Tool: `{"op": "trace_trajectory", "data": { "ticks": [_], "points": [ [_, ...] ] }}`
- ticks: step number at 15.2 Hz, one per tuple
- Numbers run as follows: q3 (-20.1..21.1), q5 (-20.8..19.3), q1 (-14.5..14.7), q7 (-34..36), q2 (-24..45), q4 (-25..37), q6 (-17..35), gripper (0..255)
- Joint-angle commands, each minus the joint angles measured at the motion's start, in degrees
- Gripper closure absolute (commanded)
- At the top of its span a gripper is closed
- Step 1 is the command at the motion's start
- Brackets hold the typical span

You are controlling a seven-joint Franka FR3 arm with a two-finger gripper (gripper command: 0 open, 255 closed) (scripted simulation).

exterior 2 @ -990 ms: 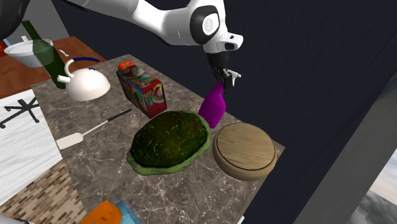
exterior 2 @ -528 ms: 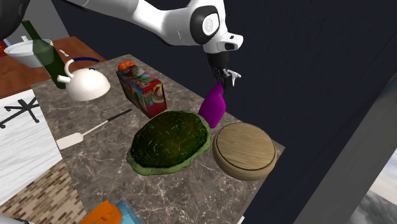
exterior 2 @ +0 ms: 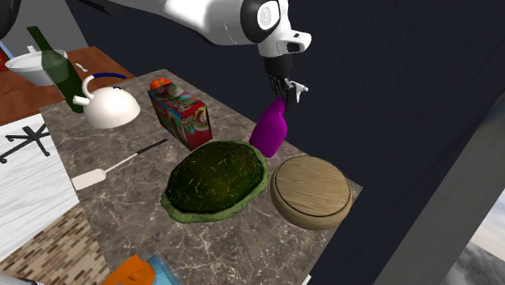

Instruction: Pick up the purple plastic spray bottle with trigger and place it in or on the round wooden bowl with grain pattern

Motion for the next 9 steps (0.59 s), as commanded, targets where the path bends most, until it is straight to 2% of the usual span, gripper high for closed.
{"op": "trace_trajectory", "data": {
  "ticks": [1,9],
  "points": [
    [0.01,0.05,0.00,-0.27,-0.86,0.72,-1.03,255],
    [0.10,0.46,0.01,-1.32,-2.33,4.63,-6.33,255]
  ]
}}
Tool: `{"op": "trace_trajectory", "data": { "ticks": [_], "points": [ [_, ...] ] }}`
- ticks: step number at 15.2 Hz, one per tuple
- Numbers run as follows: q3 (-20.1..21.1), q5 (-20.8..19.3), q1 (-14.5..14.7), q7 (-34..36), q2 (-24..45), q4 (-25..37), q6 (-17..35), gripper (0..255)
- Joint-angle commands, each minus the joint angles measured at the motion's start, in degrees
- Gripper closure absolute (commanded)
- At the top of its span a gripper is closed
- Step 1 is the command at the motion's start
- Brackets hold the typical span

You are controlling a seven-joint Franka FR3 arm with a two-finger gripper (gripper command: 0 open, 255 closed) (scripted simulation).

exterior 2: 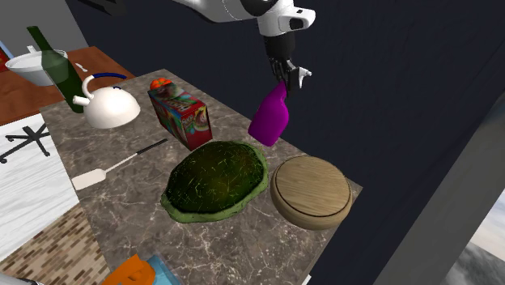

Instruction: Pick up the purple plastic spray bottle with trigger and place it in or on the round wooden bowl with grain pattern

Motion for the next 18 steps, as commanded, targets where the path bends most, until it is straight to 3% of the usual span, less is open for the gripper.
{"op": "trace_trajectory", "data": {
  "ticks": [1,16,18],
  "points": [
    [0.01,0.07,-0.01,-0.30,-0.42,1.17,-1.25,255],
    [0.19,0.74,-0.10,-2.36,-0.59,12.39,-12.48,255],
    [-0.01,0.85,-0.83,-3.28,-2.10,10.58,-11.99,255]
  ]
}}
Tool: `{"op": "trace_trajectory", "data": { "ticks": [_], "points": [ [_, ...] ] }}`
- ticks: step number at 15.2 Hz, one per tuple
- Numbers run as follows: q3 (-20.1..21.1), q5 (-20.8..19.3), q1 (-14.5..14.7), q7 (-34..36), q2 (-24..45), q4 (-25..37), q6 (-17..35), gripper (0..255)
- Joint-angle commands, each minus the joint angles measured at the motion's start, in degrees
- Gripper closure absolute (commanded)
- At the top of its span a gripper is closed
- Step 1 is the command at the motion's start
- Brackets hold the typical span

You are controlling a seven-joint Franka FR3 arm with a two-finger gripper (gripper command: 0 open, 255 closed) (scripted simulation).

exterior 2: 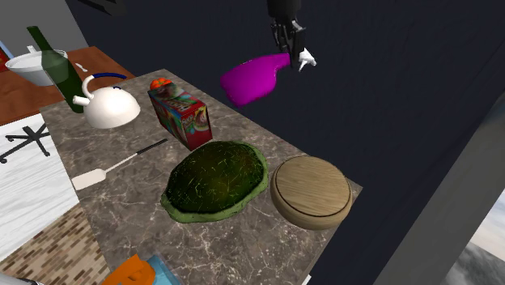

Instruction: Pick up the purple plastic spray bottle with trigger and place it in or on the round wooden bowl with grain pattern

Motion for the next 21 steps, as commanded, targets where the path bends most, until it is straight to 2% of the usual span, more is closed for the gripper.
{"op": "trace_trajectory", "data": {
  "ticks": [1,9,17,21],
  "points": [
    [-0.38,0.10,-1.11,-1.34,-2.28,-2.72,2.12,255],
    [-2.90,1.38,-6.84,-9.60,-11.28,-13.98,5.87,255],
    [-6.34,3.21,-12.63,-19.32,-16.53,-19.26,7.32,255],
    [-6.35,3.05,-12.62,-18.92,-16.58,-22.39,10.39,255]
  ]
}}
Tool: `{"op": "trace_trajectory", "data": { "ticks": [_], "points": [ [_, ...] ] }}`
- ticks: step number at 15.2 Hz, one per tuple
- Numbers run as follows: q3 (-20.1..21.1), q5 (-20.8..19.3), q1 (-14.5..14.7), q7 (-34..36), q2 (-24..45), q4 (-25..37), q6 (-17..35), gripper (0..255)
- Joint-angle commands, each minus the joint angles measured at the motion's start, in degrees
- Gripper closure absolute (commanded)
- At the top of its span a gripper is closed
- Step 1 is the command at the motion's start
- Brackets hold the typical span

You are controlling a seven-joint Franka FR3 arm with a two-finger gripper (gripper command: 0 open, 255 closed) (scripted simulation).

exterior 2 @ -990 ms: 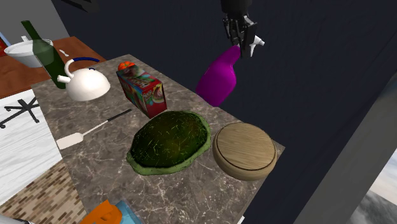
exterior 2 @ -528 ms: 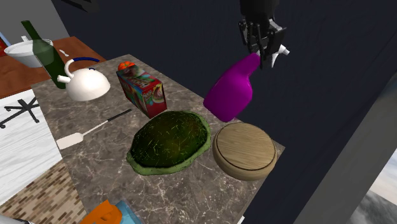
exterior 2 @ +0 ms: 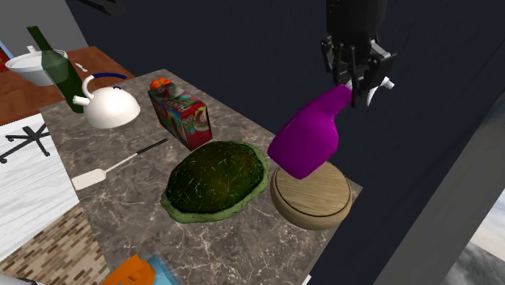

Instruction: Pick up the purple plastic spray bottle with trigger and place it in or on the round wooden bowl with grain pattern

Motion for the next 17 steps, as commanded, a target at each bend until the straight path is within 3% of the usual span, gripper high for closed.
{"op": "trace_trajectory", "data": {
  "ticks": [1,17],
  "points": [
    [-0.01,-0.06,-0.01,0.12,-0.01,-1.37,1.38,255],
    [-0.07,-0.43,-0.11,1.41,1.81,-10.53,12.29,255]
  ]
}}
